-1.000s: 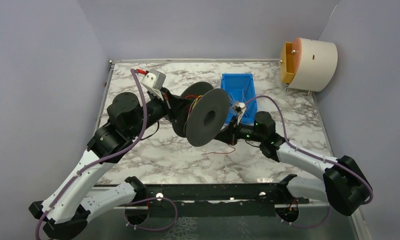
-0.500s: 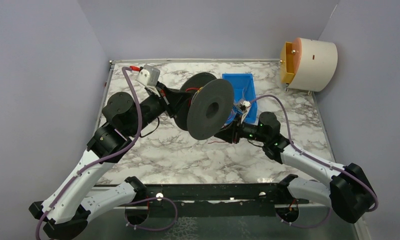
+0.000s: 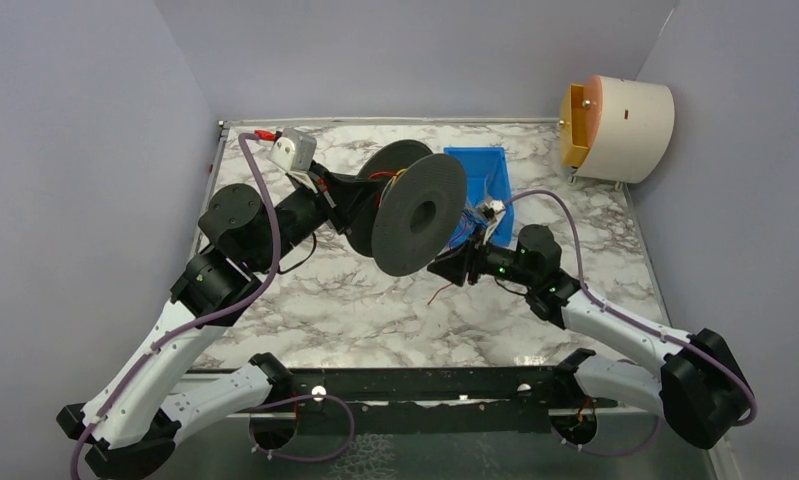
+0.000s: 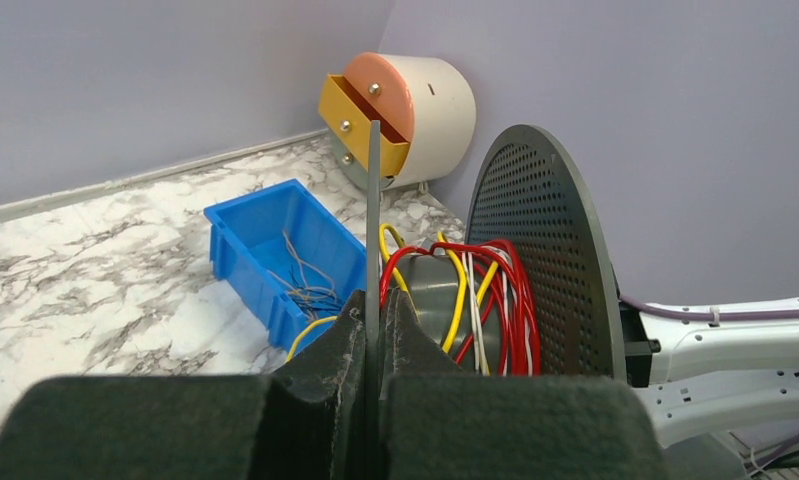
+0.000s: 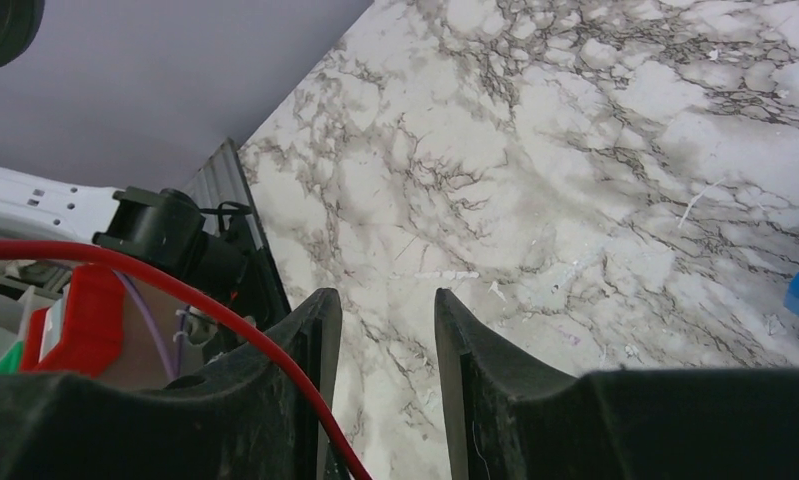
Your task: Wrap the cables
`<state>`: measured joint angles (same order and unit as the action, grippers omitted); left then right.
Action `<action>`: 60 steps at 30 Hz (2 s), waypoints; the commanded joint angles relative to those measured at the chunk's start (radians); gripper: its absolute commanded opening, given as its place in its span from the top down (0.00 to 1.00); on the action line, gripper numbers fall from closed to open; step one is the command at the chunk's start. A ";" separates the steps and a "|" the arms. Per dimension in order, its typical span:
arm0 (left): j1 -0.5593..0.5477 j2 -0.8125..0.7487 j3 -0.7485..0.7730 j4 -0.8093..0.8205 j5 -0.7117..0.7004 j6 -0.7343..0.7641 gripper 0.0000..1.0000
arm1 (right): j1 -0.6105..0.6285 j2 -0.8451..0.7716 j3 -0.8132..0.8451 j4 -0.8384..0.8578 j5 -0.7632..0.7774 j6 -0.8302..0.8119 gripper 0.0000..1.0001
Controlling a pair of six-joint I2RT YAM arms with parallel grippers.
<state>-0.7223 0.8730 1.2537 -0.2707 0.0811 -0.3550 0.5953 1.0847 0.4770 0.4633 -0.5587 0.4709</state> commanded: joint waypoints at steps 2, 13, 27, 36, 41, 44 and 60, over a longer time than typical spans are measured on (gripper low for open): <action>-0.003 -0.022 0.036 0.125 -0.029 0.009 1.00 | -0.005 -0.024 -0.029 -0.020 0.081 0.097 0.54; -0.003 -0.006 0.008 0.158 -0.070 0.039 1.00 | -0.004 -0.067 -0.028 -0.048 0.097 0.271 0.48; -0.003 0.012 0.011 0.161 -0.098 0.077 1.00 | -0.003 -0.115 -0.029 -0.149 0.100 0.264 0.47; -0.003 -0.002 0.017 0.135 -0.050 0.100 1.00 | -0.004 -0.203 -0.020 -0.342 0.259 0.125 0.46; -0.003 -0.010 0.014 0.133 -0.028 0.102 1.00 | -0.004 -0.256 -0.022 -0.381 0.326 0.047 0.36; -0.003 -0.008 0.015 0.135 -0.011 0.102 1.00 | -0.004 -0.278 -0.026 -0.365 0.318 0.022 0.29; -0.003 -0.003 0.035 0.104 -0.030 0.125 1.00 | -0.004 -0.278 0.165 -0.591 0.379 -0.288 0.16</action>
<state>-0.7223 0.8928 1.2472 -0.2276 0.0601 -0.2382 0.5953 0.8215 0.5617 -0.0216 -0.2501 0.3275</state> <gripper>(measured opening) 0.027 0.836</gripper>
